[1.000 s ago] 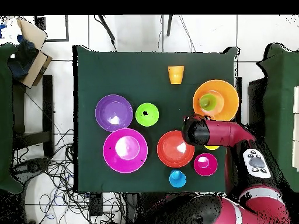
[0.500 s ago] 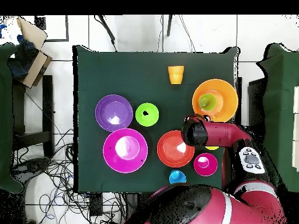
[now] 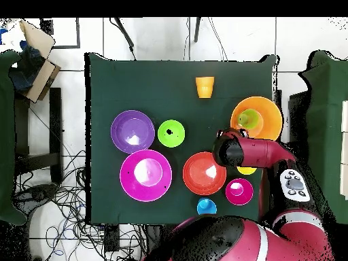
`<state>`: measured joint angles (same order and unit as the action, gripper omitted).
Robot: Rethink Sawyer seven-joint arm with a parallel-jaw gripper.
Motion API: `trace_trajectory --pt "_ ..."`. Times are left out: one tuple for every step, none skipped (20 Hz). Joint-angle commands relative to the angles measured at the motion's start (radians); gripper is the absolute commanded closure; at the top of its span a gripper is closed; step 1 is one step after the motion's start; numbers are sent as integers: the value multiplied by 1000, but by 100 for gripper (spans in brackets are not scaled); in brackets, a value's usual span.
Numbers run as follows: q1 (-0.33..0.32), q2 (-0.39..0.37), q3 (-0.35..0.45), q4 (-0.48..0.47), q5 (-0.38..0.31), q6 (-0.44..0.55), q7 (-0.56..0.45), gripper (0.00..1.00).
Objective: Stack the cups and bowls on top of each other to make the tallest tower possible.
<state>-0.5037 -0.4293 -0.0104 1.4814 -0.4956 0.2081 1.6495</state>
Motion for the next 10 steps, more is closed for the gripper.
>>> trace_trajectory --pt "51 14 85 -15 62 144 78 100" --pt "50 11 100 -18 81 181 68 100" --pt "53 8 103 -19 90 192 66 100" --pt "61 5 105 -23 103 212 66 100" --pt "69 -1 102 -24 111 219 68 100" --pt "81 -6 99 -27 125 235 75 100" --pt "89 -7 96 -31 133 241 79 100" --pt "102 -7 92 -38 144 252 88 100" --pt "108 -3 90 -45 153 257 93 100" --pt "118 3 91 -52 167 263 105 100"
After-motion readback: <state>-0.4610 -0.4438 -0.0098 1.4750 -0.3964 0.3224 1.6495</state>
